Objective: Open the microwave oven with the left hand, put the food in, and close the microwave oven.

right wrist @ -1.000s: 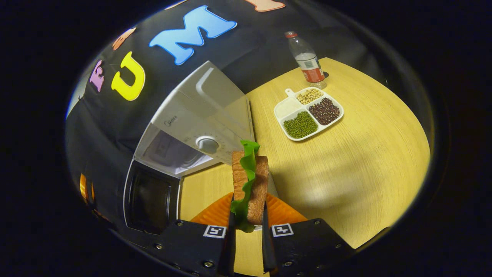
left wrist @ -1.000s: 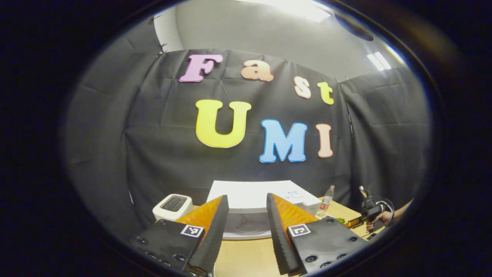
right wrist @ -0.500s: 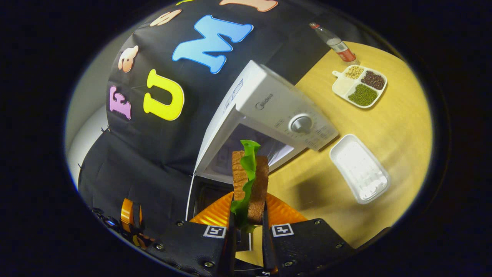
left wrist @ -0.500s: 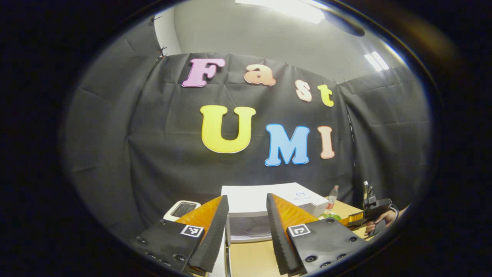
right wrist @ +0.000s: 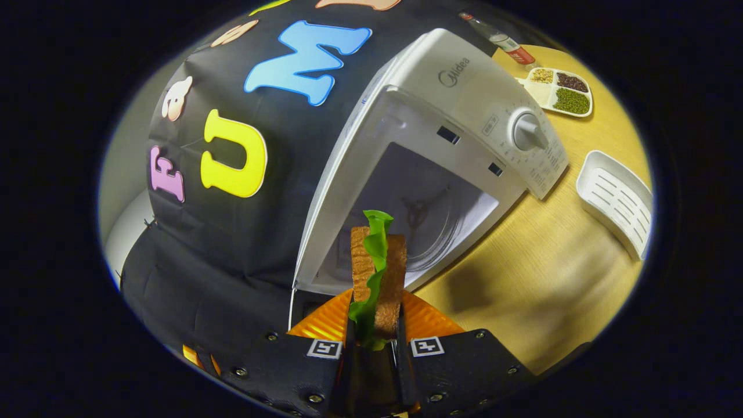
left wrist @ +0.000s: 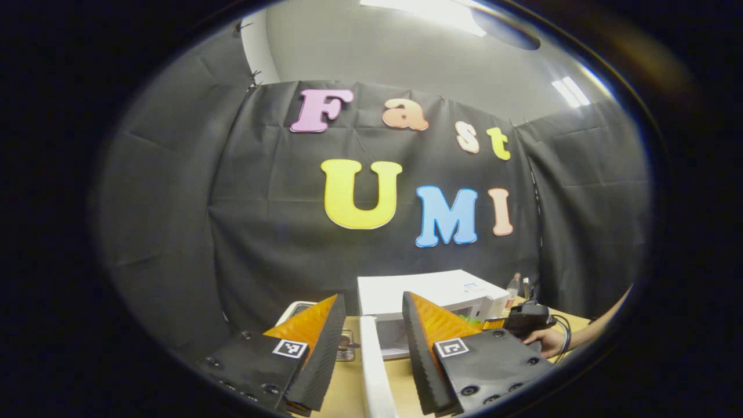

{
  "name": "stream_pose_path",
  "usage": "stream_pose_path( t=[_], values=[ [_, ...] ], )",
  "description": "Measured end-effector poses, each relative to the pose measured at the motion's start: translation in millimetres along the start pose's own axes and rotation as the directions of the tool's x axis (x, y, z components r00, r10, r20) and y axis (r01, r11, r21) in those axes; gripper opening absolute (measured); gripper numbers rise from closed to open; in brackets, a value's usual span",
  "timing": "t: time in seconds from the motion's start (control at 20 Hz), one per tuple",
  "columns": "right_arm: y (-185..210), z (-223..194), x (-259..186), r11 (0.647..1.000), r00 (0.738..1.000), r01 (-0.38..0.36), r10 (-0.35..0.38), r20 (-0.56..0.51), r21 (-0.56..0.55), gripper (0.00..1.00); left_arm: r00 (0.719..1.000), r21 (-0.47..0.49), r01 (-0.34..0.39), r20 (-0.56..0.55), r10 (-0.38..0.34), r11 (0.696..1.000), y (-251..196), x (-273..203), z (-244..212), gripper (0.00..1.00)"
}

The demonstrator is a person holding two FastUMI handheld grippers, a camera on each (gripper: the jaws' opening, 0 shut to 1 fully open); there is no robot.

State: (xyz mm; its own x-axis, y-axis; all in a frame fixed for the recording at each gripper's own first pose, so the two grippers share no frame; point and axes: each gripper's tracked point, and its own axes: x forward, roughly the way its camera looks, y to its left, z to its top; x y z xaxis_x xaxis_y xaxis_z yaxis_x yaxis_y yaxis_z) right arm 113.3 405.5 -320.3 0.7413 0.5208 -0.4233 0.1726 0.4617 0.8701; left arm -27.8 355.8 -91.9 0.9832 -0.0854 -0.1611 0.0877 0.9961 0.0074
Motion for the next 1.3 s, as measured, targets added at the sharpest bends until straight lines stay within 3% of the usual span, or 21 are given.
stream_pose_path(
  t=[0.25, 0.5, 0.65, 0.85, 1.05, 1.2, 1.3],
  values=[
    [-18.4, 21.0, 53.6, 0.994, 0.993, 0.053, -0.063, 0.101, 0.098, 0.29, 0.999, -0.020, -0.023, -0.028, 0.022, 1.000, 20.6, -7.1, -11.5, 0.66],
    [-26.0, 38.3, 108.1, 0.970, 0.974, 0.046, -0.096, 0.205, 0.237, 0.29, 0.998, -0.046, -0.024, -0.065, 0.021, 0.999, 28.4, -0.4, -27.9, 0.65],
    [-29.4, 59.8, 124.7, 0.965, 0.939, 0.028, -0.115, 0.324, 0.261, 0.29, 0.997, -0.058, -0.056, -0.057, 0.052, 0.997, 40.4, -9.4, -25.4, 0.66],
    [-50.5, 68.7, 130.6, 0.956, 0.897, 0.091, -0.201, 0.395, 0.279, 0.28, 0.993, -0.057, -0.091, -0.080, 0.086, 0.994, 56.2, -17.9, -32.5, 0.65],
    [-64.1, 57.3, 123.7, 0.939, 0.895, 0.170, -0.274, 0.352, 0.300, 0.44, 0.994, -0.067, -0.078, -0.087, 0.072, 0.995, 55.4, -15.4, -36.4, 0.64],
    [-68.4, 44.3, 109.1, 0.937, 0.907, 0.225, -0.301, 0.294, 0.267, 0.71, 0.996, -0.060, -0.051, -0.072, 0.046, 0.997, 46.7, -6.8, -32.7, 0.66],
    [-63.5, 40.5, 92.7, 0.948, 0.911, 0.247, -0.298, 0.286, 0.203, 0.81, 0.998, -0.057, -0.036, -0.062, 0.033, 0.998, 40.2, -2.9, -30.1, 0.66]
  ],
)
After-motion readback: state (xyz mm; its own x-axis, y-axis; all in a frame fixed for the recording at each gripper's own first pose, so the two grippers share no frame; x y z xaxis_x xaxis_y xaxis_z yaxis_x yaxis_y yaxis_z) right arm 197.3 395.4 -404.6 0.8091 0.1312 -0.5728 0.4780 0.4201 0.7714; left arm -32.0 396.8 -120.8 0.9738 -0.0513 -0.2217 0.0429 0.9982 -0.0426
